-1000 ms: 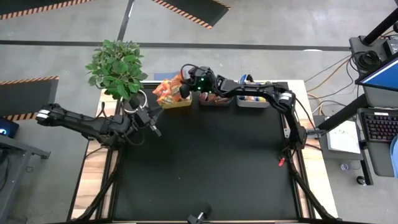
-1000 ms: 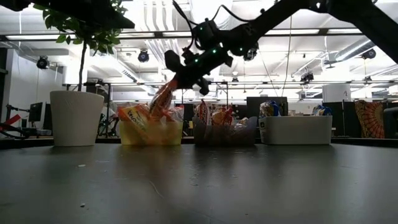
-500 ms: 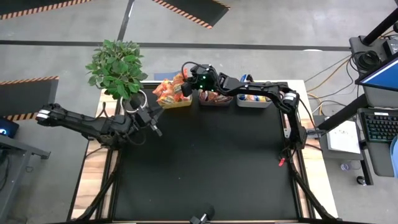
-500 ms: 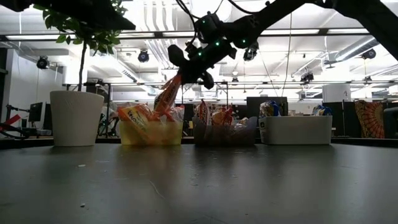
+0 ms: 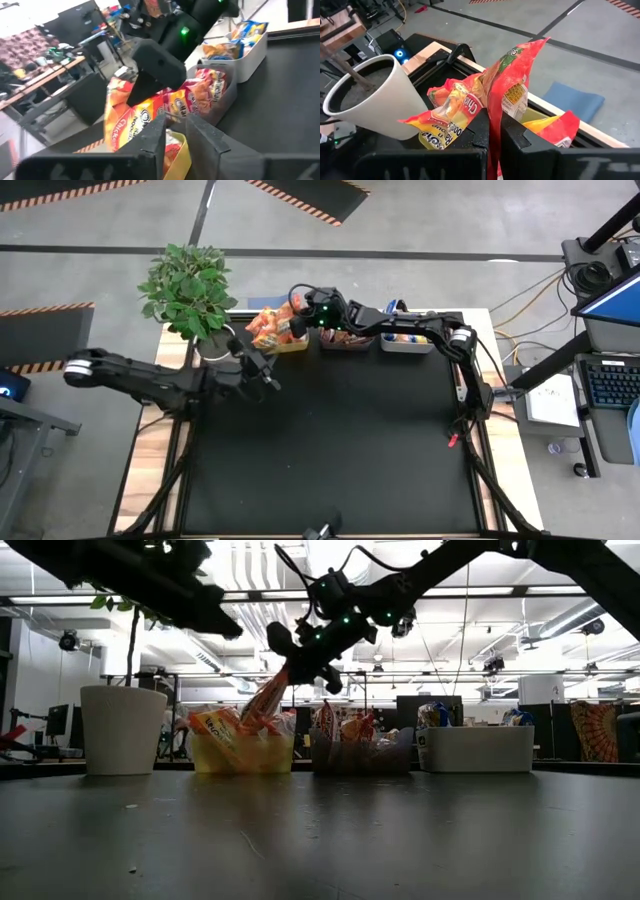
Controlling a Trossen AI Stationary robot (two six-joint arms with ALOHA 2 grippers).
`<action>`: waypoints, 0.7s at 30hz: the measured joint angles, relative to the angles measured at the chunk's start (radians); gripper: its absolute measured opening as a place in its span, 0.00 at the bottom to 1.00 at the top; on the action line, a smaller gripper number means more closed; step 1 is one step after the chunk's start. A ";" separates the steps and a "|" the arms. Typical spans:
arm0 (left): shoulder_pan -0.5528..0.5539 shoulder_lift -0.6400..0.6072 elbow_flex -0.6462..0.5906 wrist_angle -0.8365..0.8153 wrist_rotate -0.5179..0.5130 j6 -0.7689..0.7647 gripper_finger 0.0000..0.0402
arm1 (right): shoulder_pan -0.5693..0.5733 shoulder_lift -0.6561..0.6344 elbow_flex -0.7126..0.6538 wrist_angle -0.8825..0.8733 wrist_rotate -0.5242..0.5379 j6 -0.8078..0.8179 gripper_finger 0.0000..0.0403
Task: Sort Maruchan noodles
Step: Put the orange noodle pack into the yellow bin
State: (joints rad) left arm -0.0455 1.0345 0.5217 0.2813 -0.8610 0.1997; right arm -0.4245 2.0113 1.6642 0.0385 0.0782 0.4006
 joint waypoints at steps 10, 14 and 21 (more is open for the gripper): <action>0.161 0.186 0.000 0.160 0.139 0.010 0.42 | 0.001 0.000 0.000 0.004 -0.060 0.060 0.02; 0.176 0.300 0.000 0.341 0.139 0.079 0.50 | 0.001 0.000 0.000 0.003 -0.060 0.063 0.02; 0.244 0.468 0.000 0.600 0.139 0.132 0.53 | 0.001 0.000 0.000 0.003 -0.060 0.073 0.02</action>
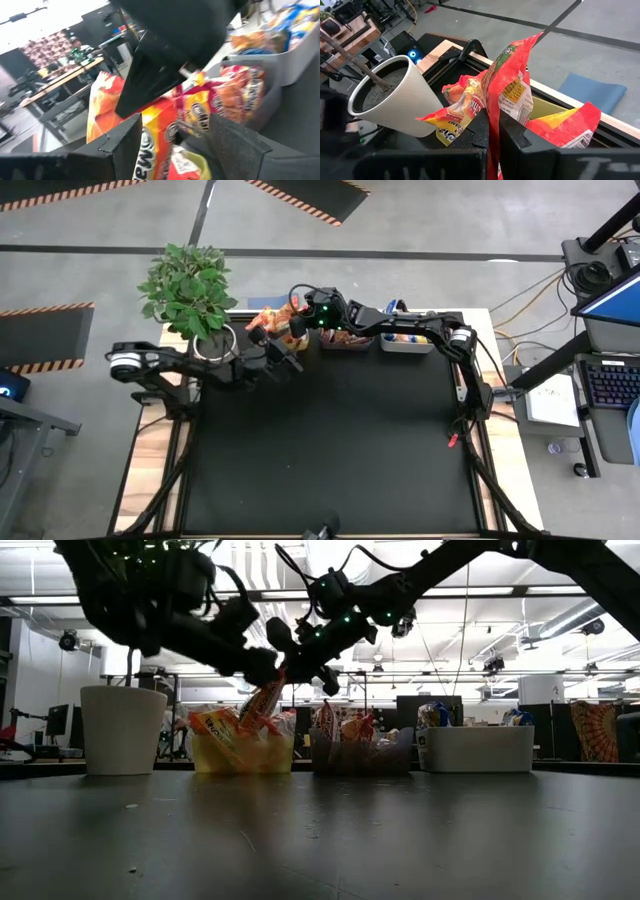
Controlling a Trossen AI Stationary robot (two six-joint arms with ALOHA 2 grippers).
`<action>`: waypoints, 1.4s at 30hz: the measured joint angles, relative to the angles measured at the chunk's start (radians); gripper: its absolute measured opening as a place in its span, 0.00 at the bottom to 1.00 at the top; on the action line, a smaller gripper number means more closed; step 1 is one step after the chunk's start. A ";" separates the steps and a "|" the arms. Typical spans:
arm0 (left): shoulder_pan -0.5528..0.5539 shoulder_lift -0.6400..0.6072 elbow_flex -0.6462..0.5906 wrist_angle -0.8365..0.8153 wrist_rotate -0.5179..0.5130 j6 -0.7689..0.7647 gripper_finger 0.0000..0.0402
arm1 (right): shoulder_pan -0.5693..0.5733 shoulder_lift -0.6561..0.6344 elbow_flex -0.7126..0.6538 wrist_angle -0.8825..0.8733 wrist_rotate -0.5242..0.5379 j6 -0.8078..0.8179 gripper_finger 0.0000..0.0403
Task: Sort Maruchan noodles
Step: Put the orange noodle pack into the yellow bin
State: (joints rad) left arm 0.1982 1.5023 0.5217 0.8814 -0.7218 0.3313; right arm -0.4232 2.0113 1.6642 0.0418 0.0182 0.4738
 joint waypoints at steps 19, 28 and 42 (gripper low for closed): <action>0.101 0.187 0.008 0.218 -0.026 -0.065 0.29 | 0.004 -0.001 0.000 0.001 -0.001 0.004 0.09; 0.103 0.148 0.007 0.218 -0.057 -0.236 0.01 | 0.004 -0.020 0.000 0.000 0.000 -0.027 0.27; 0.119 0.130 -0.030 0.308 -0.046 -0.474 0.00 | -0.005 -0.036 0.001 0.131 0.008 -0.278 0.29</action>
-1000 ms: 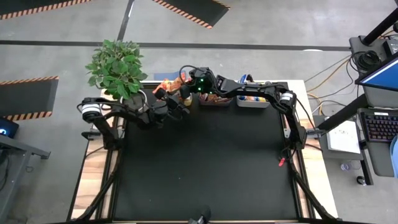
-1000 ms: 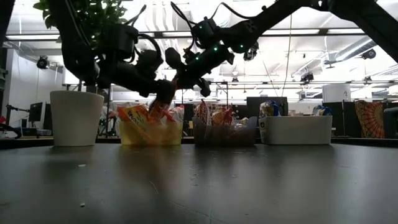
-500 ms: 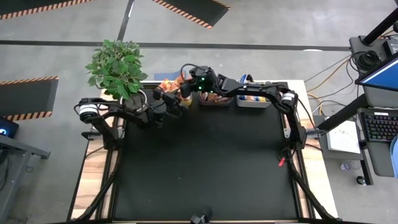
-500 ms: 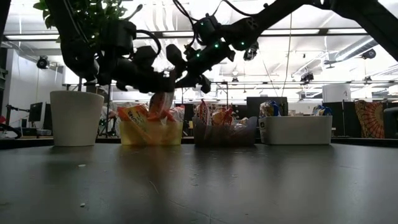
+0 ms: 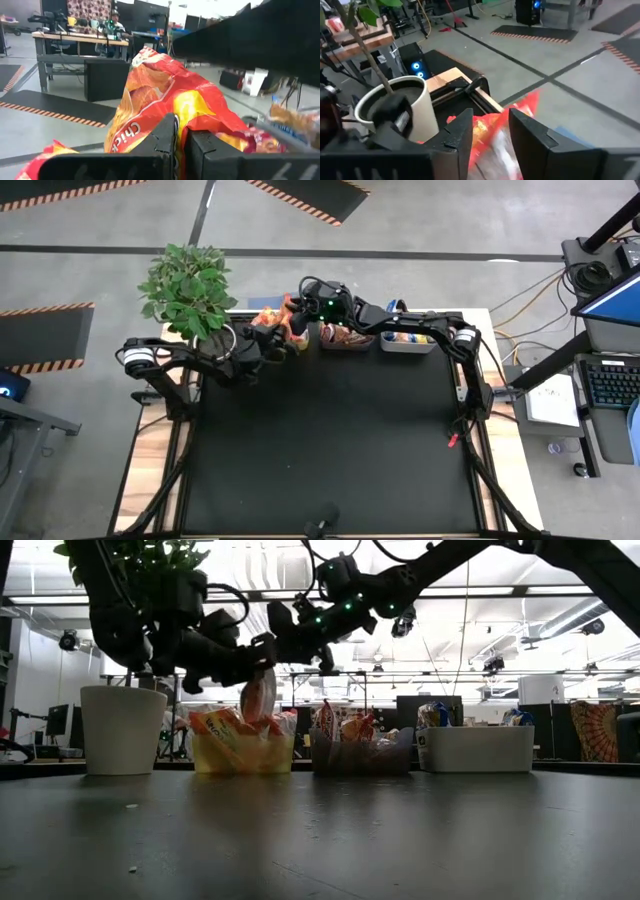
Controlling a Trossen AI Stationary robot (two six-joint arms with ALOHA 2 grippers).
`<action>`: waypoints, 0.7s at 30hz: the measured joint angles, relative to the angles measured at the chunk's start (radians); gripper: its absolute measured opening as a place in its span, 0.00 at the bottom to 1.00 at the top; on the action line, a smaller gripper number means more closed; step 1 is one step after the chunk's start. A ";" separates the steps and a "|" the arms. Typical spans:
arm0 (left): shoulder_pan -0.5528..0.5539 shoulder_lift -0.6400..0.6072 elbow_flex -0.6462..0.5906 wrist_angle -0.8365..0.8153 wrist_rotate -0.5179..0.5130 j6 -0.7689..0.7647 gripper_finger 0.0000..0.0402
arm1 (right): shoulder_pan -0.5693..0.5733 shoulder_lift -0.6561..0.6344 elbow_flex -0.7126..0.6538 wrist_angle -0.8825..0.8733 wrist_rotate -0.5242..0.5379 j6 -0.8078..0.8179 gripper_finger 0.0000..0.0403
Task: Sort Maruchan noodles
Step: Put the orange noodle pack into the yellow bin
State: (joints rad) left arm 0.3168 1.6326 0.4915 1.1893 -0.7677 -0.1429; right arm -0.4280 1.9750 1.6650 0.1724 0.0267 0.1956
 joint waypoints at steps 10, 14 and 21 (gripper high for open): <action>0.075 0.016 -0.029 0.008 0.124 -0.081 0.00 | -0.034 0.066 0.000 0.083 0.000 -0.100 0.09; 0.081 0.031 -0.029 0.013 0.125 -0.083 0.00 | -0.035 0.106 0.000 0.134 -0.007 -0.121 0.03; 0.083 0.055 -0.029 0.011 0.101 -0.116 0.00 | -0.037 0.162 0.000 0.178 -0.009 -0.133 0.02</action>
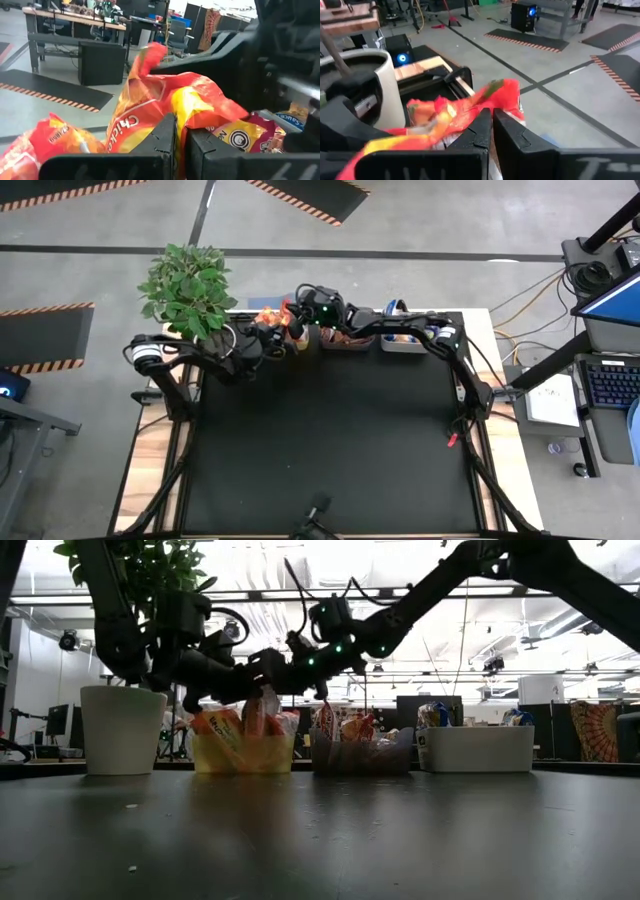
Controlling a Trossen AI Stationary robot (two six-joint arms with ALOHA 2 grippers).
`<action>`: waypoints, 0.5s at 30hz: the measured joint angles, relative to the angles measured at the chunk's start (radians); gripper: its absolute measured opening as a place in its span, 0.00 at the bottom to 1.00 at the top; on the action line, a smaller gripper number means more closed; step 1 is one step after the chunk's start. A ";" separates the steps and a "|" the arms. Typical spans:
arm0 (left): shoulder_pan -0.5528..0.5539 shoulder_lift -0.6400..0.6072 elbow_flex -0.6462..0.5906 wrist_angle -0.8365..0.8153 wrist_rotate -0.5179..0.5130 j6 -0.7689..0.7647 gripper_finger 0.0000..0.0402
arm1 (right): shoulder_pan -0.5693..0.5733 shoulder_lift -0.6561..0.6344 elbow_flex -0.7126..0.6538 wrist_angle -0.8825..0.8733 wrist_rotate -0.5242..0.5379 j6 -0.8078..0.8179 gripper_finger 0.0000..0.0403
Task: Sort Maruchan noodles
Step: Put the orange noodle pack into the yellow bin
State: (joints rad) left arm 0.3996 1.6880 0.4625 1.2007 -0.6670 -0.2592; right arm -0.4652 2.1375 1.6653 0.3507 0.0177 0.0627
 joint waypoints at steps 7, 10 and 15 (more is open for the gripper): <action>0.000 0.024 0.000 -0.008 -0.018 -0.024 0.00 | 0.000 0.037 0.000 0.000 -0.002 -0.004 0.02; 0.000 0.024 0.000 -0.025 -0.029 -0.057 0.00 | 0.000 0.035 0.000 0.000 -0.002 -0.012 0.02; 0.000 0.026 0.000 -0.072 -0.031 -0.145 0.00 | 0.000 0.037 0.000 0.003 -0.003 -0.024 0.02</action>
State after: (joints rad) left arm 0.3992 1.7142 0.4622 1.1292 -0.6983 -0.4043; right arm -0.4652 2.1741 1.6653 0.3534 0.0147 0.0386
